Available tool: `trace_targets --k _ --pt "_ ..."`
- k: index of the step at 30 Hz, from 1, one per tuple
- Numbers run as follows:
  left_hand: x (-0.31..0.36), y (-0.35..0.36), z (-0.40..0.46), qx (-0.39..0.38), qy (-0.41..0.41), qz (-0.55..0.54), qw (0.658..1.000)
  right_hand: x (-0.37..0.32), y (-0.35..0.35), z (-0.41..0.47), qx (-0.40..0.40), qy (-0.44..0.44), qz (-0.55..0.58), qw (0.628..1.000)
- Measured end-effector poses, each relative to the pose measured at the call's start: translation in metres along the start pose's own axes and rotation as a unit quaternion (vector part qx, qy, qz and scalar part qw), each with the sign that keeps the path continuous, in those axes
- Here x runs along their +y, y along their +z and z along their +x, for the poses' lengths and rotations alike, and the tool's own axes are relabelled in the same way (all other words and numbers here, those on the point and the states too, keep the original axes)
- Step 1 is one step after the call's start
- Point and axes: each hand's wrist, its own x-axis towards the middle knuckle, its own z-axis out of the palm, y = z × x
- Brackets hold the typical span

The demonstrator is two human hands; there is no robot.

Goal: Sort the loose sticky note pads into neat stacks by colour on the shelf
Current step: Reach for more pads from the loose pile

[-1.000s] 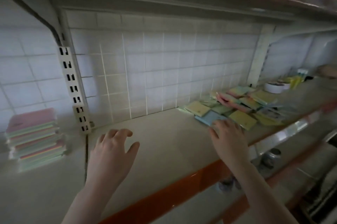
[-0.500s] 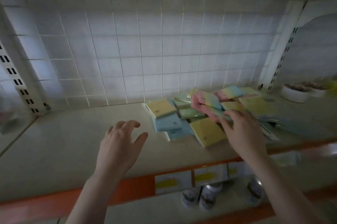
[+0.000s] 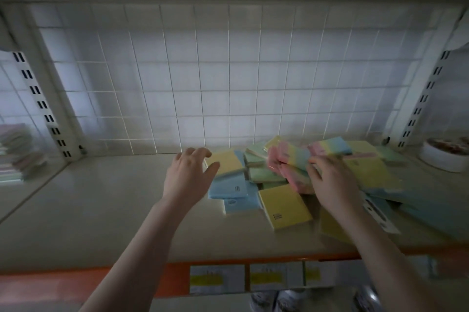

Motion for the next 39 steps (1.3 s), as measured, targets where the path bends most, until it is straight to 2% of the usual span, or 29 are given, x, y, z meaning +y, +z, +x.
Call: trace_targets --k 5,10,13,16,21,24,31,35,37,39 --pt "-0.003 0.024 0.026 -0.032 0.001 0.014 0.999 0.013 0.009 0.034 -0.045 0.006 0.001 0.999" --pt "-0.014 0.047 0.038 -0.077 -0.049 0.012 0.996 0.018 0.018 0.055 -0.177 -0.017 0.013 0.984" --pt "-0.017 0.055 0.044 -0.103 -0.089 -0.034 0.99 0.021 0.018 0.063 -0.232 0.015 0.074 0.97" --pt "-0.022 0.056 0.047 -0.089 -0.108 -0.073 0.988 0.026 0.021 0.067 -0.253 0.022 0.088 0.963" --pt "-0.025 0.053 0.049 -0.043 -0.105 -0.08 0.99 0.031 0.024 0.07 -0.227 0.012 0.053 0.972" --pt "-0.026 0.051 0.049 -0.034 -0.094 -0.107 0.989 0.032 0.024 0.07 -0.237 0.002 0.031 0.971" --pt "-0.018 0.047 0.044 -0.005 -0.046 -0.171 0.984 0.038 0.023 0.072 -0.241 0.014 0.083 0.967" --pt "-0.019 0.046 0.044 0.005 -0.051 -0.216 0.975 0.032 0.013 0.067 -0.174 0.025 0.142 0.974" --pt "-0.02 0.047 0.045 0.011 -0.05 -0.236 0.971 0.031 0.01 0.064 -0.118 0.005 0.193 0.974" --pt "-0.019 0.046 0.045 0.013 -0.057 -0.266 0.962 0.03 0.009 0.06 -0.099 -0.015 0.223 0.97"
